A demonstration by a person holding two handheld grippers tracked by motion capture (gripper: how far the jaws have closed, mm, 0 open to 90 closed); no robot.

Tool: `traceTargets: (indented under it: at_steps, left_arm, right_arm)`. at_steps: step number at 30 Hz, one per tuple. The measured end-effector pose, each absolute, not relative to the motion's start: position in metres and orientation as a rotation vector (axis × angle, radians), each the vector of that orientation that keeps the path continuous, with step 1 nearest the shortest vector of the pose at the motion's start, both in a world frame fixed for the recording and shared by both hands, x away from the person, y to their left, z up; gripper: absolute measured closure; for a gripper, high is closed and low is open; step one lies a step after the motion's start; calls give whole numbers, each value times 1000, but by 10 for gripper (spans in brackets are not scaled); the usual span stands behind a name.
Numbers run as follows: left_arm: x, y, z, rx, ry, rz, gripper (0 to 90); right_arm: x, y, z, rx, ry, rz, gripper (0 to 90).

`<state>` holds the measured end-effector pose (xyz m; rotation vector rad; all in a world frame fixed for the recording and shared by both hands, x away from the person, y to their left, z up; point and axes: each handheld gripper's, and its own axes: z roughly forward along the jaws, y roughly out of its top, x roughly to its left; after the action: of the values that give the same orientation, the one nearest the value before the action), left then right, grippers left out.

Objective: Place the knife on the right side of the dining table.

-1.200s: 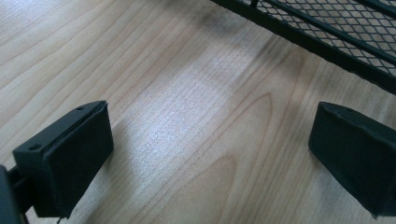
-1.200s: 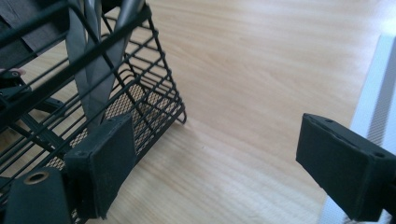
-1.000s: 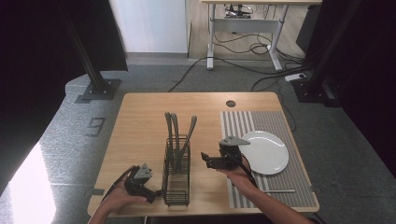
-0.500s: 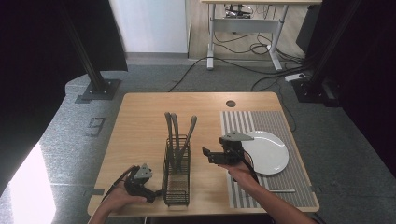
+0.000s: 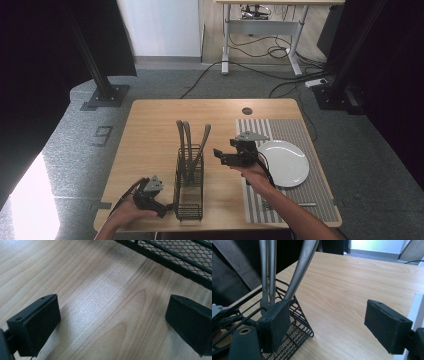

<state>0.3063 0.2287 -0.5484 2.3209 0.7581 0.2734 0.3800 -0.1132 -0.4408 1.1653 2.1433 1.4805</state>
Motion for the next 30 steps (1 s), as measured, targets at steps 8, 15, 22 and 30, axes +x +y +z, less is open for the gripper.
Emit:
traceTargets:
  at_steps: [8,15,22,30]
  left_arm:
    - [306,229,-548,2321,758,273,0]
    - [306,229,-549,2317,761,273,0]
    - [306,229,-549,2316,761,273,0]
    - [306,228,-549,2316,761,273,0]
  right_arm:
    - [391,-104,-437,1148,2147,1521,225]
    - [398,-93,-434,1121,2165,1543,262]
    - [407,-82,-433,1098,2178,1550,324]
    - [418,-71,-435,1069,2187,1571,420]
